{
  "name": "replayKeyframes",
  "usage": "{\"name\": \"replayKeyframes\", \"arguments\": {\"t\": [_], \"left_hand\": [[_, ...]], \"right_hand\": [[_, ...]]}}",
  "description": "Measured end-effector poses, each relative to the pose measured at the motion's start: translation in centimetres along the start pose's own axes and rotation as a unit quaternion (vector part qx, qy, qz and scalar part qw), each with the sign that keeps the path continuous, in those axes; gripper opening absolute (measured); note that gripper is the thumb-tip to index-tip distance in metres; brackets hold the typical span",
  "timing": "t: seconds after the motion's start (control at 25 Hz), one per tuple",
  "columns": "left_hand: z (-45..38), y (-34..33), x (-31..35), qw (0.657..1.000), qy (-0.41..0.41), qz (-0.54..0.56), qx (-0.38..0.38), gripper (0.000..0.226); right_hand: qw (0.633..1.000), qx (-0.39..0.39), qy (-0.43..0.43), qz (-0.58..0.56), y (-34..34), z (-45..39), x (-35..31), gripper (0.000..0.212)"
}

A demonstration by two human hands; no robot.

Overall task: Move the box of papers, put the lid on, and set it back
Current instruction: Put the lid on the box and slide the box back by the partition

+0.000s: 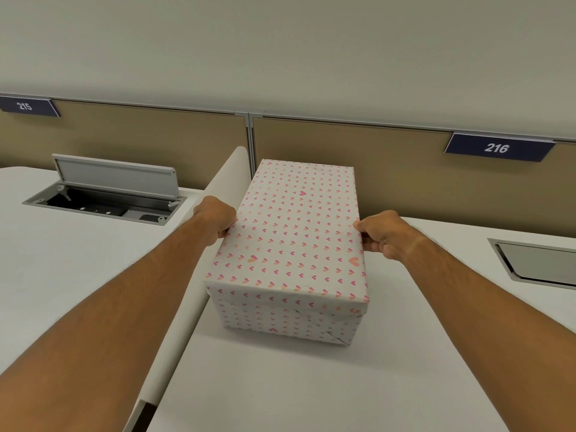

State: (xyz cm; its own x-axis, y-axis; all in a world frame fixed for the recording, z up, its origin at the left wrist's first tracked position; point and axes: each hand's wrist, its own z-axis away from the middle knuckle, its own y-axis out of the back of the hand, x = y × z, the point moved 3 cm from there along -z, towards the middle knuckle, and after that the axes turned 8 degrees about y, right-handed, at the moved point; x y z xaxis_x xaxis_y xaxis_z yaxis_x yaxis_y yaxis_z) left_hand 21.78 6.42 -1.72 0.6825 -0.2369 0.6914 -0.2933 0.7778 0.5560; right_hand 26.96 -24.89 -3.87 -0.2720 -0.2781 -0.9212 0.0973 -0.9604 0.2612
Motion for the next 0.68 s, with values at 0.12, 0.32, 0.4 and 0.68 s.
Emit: {"name": "replayKeyframes", "arguments": {"t": [0.12,0.32,0.4,0.68], "left_hand": [[0.0,0.1,0.1,1.0,-0.002,-0.006,0.003,0.024],[0.4,0.2,0.3,0.994,-0.053,-0.084,0.049,0.015],[1.2,0.1,0.3,0.987,-0.078,-0.13,0.051,0.018],[6.0,-1.2,0.2,0.926,-0.243,-0.263,0.124,0.074]], "right_hand": [[1.0,0.0,0.0,-0.001,0.0,0.2,0.0,0.016],[0.999,0.003,0.034,0.025,0.0,0.6,0.1,0.021],[0.997,0.01,0.056,0.048,0.1,1.1,0.1,0.024],[0.935,0.069,0.214,0.275,0.9,4.9,-0.8,0.059]]}}
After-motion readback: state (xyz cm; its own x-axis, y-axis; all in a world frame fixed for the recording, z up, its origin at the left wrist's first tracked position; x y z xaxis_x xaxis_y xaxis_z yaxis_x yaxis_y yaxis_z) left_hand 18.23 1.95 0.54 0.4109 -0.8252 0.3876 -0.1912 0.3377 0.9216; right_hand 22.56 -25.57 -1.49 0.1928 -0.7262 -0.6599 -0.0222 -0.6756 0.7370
